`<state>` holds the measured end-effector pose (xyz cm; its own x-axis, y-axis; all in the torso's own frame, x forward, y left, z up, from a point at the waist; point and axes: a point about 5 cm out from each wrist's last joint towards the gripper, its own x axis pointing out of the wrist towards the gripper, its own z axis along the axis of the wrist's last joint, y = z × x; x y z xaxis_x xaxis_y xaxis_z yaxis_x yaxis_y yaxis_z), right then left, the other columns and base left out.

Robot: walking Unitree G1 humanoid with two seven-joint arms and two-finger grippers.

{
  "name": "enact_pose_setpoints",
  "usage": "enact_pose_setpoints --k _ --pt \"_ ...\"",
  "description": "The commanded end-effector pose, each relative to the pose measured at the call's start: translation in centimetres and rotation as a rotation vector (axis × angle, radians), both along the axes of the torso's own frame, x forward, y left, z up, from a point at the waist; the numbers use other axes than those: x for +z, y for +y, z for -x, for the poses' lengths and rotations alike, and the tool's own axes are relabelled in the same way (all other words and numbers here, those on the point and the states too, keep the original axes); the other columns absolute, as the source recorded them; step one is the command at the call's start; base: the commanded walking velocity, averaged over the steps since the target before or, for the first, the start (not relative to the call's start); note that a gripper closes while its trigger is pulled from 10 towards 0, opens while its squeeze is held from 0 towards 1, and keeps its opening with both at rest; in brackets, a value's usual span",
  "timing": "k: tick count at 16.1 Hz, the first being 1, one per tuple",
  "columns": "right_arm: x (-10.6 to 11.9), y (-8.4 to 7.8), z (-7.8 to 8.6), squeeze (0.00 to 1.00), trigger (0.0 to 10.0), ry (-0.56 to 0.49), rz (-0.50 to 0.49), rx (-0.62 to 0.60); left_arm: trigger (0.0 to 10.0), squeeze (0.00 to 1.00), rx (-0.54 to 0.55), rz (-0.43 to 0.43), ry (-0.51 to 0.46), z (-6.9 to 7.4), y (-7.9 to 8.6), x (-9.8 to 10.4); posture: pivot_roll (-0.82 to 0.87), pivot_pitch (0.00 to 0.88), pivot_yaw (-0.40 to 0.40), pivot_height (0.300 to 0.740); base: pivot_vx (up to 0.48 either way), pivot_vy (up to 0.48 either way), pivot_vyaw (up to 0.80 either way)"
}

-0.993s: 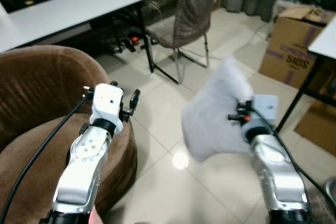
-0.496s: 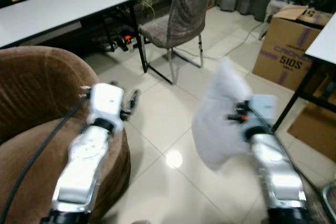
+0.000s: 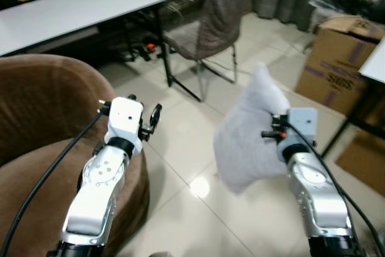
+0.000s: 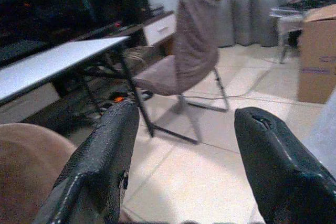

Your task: Move the pillow to the sofa from floor

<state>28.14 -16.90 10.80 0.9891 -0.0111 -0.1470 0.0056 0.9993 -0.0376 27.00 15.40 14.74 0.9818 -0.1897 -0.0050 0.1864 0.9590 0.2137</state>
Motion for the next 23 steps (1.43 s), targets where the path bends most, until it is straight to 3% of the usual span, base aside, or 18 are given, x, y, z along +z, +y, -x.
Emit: enact_pose_setpoints --k 1,8,23 --pt "1.57 1.27 -0.63 0.00 10.0 -0.080 -0.009 0.044 10.0 0.00 0.028 -0.018 -0.008 0.02 0.78 0.17 0.11 0.000 0.041 0.740 0.285 0.000 0.00" --pt "1.90 1.49 -1.17 0.00 10.0 -0.096 -0.001 0.051 10.0 0.00 0.034 -0.028 -0.012 0.13 0.91 0.13 0.13 0.000 0.030 0.740 0.282 0.000 0.75" --pt "2.08 1.16 -1.57 0.00 10.0 -0.120 0.016 0.050 10.0 0.00 0.015 -0.027 0.003 -0.04 0.66 -0.26 0.11 0.000 0.049 0.740 0.261 0.000 0.00"
